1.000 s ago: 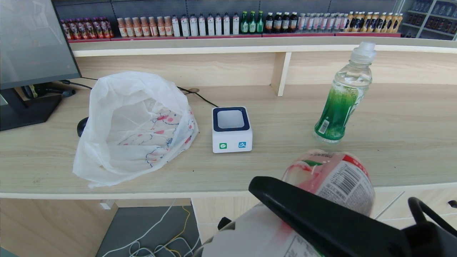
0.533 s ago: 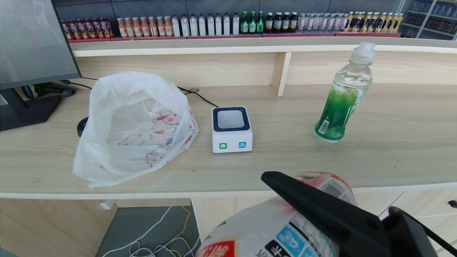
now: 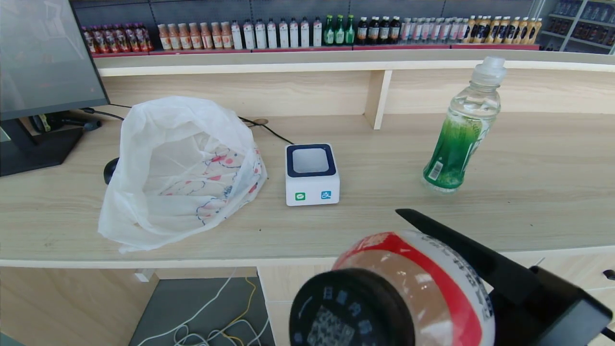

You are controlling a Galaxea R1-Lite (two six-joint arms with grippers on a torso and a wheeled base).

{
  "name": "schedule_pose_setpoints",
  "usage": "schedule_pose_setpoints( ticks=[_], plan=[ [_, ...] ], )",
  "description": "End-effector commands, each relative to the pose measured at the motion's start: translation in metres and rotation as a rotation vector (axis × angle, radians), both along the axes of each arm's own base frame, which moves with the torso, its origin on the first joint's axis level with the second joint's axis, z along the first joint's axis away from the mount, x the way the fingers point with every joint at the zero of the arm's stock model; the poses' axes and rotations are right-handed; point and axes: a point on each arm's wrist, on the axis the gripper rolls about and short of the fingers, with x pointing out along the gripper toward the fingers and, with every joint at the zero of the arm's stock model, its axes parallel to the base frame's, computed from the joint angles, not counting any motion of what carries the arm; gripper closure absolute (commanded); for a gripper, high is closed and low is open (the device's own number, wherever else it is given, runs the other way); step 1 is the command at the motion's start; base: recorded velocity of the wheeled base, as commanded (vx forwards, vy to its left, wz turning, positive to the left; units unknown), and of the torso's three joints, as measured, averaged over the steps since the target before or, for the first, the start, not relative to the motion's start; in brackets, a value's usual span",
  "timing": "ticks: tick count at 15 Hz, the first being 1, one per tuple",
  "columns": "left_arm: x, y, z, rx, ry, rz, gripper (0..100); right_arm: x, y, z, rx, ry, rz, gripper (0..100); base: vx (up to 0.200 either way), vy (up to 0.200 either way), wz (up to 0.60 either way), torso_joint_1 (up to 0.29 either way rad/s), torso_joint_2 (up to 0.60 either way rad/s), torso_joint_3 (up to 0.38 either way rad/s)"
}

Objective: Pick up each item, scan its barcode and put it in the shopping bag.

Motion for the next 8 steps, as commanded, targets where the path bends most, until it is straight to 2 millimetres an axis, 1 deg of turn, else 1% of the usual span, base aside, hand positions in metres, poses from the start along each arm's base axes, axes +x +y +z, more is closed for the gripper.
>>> schedule_pose_setpoints(
  ticks=[1, 3, 4, 5, 6, 8],
  plan=[
    [0.000, 0.000, 0.000, 0.000, -0.001, 0.000, 0, 0.006, -0.005, -0.011, 0.000, 0.064, -0.011, 100, 0.000, 0.000, 0.00, 0.000, 0.00, 0.000],
    [0.000, 0.000, 0.000, 0.000, -0.001, 0.000, 0, 0.010, -0.010, -0.021, 0.012, 0.129, -0.014, 100, 0.000, 0.000, 0.00, 0.000, 0.00, 0.000],
    [0.000, 0.000, 0.000, 0.000, -0.001, 0.000, 0, 0.023, -0.019, -0.022, 0.027, 0.145, -0.055, 100, 0.000, 0.000, 0.00, 0.000, 0.00, 0.000],
    [0.000, 0.000, 0.000, 0.000, -0.001, 0.000, 0, 0.025, -0.022, -0.022, 0.034, 0.144, -0.039, 100, 0.000, 0.000, 0.00, 0.000, 0.00, 0.000],
    [0.000, 0.000, 0.000, 0.000, -0.001, 0.000, 0, 0.031, -0.025, -0.022, 0.036, 0.148, -0.062, 100, 0.000, 0.000, 0.00, 0.000, 0.00, 0.000],
    [0.000, 0.000, 0.000, 0.000, -0.001, 0.000, 0, 0.039, -0.026, -0.018, 0.150, 0.226, -0.058, 100, 0.000, 0.000, 0.00, 0.000, 0.00, 0.000]
  ],
)
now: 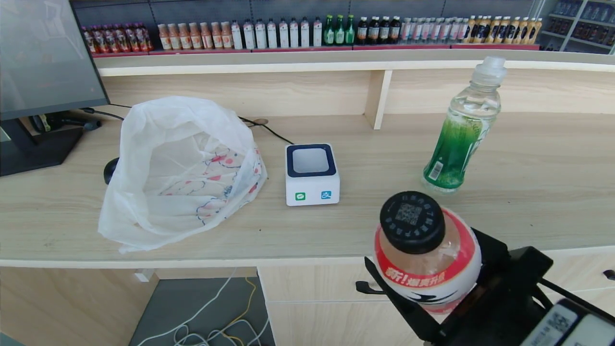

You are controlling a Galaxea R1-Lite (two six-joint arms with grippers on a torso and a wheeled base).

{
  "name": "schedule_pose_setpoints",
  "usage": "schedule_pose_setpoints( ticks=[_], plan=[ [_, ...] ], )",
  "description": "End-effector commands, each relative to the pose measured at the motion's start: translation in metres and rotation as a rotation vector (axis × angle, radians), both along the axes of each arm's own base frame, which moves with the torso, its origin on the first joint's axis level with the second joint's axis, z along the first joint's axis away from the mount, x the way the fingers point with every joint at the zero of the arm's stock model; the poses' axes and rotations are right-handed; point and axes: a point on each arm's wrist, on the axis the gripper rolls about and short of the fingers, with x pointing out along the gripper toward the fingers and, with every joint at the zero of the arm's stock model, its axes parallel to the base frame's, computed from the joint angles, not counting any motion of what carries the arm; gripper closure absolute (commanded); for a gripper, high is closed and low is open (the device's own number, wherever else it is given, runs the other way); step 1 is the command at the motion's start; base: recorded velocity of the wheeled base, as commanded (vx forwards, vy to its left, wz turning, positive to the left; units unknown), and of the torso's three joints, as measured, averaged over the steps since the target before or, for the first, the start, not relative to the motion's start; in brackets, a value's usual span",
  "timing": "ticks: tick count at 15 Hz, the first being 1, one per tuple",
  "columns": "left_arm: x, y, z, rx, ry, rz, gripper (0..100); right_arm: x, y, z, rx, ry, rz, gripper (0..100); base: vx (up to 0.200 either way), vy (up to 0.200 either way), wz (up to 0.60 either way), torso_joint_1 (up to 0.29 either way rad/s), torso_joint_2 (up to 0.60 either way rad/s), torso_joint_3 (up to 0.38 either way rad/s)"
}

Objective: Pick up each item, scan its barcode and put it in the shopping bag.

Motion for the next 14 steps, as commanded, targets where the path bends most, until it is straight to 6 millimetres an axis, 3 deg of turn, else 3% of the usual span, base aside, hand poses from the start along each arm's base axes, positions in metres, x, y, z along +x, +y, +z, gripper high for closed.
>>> schedule_pose_setpoints(
  ticks=[1, 4, 8, 14],
  plan=[
    [0.000, 0.000, 0.000, 0.000, -0.001, 0.001, 0, 0.009, 0.004, 0.003, 0.111, 0.076, 0.001, 100, 0.000, 0.000, 0.00, 0.000, 0.00, 0.000],
    [0.000, 0.000, 0.000, 0.000, -0.001, 0.001, 0, 0.030, 0.008, 0.030, 0.317, 0.091, -0.059, 100, 0.000, 0.000, 0.00, 0.000, 0.00, 0.000],
    [0.000, 0.000, 0.000, 0.000, -0.001, 0.001, 0, 0.056, 0.000, 0.040, 0.438, 0.124, -0.113, 100, 0.000, 0.000, 0.00, 0.000, 0.00, 0.000],
    [0.000, 0.000, 0.000, 0.000, -0.001, 0.001, 0, 0.094, -0.012, 0.023, 0.616, 0.301, -0.158, 100, 0.000, 0.000, 0.00, 0.000, 0.00, 0.000]
  ],
)
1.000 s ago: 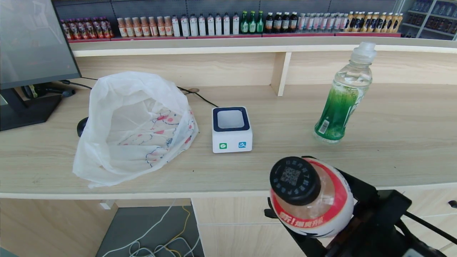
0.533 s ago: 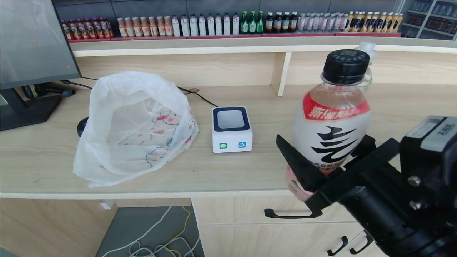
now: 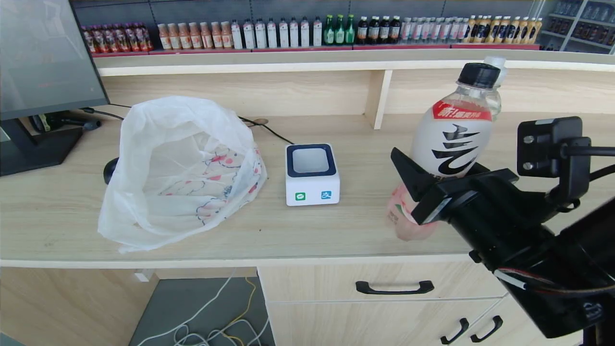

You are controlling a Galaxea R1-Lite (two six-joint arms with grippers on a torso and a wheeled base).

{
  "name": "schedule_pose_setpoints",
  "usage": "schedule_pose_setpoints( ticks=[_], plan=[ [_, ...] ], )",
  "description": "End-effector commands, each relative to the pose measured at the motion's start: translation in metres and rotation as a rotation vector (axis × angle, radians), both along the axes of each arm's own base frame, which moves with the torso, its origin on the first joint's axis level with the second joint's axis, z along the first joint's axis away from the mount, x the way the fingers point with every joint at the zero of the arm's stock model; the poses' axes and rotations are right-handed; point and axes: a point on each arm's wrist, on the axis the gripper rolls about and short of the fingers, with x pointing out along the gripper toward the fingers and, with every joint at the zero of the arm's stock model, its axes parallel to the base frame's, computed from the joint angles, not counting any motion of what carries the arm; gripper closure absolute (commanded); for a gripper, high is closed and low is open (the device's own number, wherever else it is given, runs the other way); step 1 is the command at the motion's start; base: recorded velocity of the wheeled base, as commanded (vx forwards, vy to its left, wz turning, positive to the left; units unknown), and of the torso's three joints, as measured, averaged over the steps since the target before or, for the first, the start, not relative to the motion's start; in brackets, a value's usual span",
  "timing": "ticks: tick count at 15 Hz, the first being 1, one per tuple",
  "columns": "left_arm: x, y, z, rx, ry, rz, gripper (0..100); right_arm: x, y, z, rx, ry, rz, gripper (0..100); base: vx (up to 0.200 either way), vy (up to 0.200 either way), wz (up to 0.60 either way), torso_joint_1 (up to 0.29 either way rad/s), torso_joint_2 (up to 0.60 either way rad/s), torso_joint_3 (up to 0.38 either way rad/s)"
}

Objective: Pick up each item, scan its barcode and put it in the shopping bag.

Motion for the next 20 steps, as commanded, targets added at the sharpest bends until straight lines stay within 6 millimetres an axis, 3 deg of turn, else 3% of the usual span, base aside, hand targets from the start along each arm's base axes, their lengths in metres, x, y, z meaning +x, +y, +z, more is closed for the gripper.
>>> schedule_pose_setpoints(
  ticks=[1, 7, 15, 20],
  plan=[
    [0.000, 0.000, 0.000, 0.000, -0.001, 0.001, 0, 0.015, -0.007, -0.004, 0.010, 0.007, 0.010, 100, 0.000, 0.000, 0.00, 0.000, 0.00, 0.000],
    [0.000, 0.000, 0.000, 0.000, -0.001, 0.001, 0, 0.021, -0.005, 0.016, 0.103, -0.072, 0.156, 100, 0.000, 0.000, 0.00, 0.000, 0.00, 0.000],
    [0.000, 0.000, 0.000, 0.001, -0.001, -0.001, 0, 0.034, 0.003, 0.030, 0.102, -0.150, 0.130, 100, 0.000, 0.000, 0.00, 0.000, 0.00, 0.000],
    [0.000, 0.000, 0.000, -0.003, -0.001, 0.001, 0, 0.042, -0.006, 0.033, 0.107, -0.162, 0.093, 100, 0.000, 0.200, 0.00, 0.002, 0.00, 0.002]
  ],
)
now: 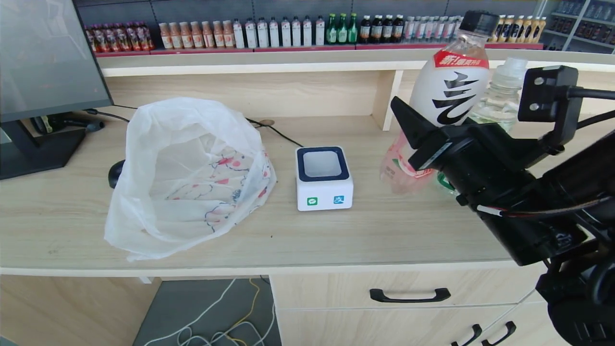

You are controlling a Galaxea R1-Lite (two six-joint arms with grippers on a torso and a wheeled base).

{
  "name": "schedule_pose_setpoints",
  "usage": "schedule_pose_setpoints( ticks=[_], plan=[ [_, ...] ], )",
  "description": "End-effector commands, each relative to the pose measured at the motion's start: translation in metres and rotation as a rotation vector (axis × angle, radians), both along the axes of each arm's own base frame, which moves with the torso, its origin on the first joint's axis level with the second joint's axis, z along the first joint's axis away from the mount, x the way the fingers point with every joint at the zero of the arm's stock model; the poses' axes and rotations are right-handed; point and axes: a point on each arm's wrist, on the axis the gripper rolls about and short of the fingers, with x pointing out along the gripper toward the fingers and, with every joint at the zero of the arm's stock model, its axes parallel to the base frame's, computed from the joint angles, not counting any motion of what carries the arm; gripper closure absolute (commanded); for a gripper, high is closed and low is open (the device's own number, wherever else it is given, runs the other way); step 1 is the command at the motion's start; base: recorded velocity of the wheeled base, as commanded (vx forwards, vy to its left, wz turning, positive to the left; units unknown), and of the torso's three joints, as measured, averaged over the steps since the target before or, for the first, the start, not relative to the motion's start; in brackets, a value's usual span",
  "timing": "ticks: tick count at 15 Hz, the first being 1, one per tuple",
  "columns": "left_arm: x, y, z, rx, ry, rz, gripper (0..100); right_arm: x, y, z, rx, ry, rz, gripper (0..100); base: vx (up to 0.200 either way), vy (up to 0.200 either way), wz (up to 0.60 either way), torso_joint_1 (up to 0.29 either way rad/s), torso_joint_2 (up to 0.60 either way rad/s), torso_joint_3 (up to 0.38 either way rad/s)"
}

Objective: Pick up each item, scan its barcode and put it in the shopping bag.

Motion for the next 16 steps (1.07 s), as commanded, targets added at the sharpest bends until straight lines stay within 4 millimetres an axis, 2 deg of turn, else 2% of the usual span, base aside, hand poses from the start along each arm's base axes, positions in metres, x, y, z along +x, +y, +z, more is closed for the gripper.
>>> schedule_pose_setpoints(
  ticks=[1, 7, 12, 16],
  plan=[
    [0.000, 0.000, 0.000, 0.000, -0.001, 0.001, 0, 0.003, -0.006, 0.003, 0.012, -0.013, -0.019, 100, 0.000, 0.200, 0.00, 0.012, 0.00, -0.012],
    [0.000, 0.000, 0.000, 0.000, -0.001, 0.001, 0, -0.003, -0.014, 0.007, 0.022, -0.023, -0.029, 100, 0.000, 0.200, 0.00, 0.000, 0.00, 0.005],
    [0.000, 0.000, 0.000, 0.001, -0.001, 0.001, 0, -0.003, -0.013, 0.007, 0.023, -0.024, -0.028, 100, 0.000, 0.000, 0.00, 0.000, 0.00, 0.000],
    [0.000, 0.000, 0.000, 0.001, -0.001, 0.001, 0, -0.015, -0.022, 0.005, 0.063, -0.007, 0.001, 100, 0.000, 0.000, 0.00, 0.000, 0.00, 0.000]
  ],
)
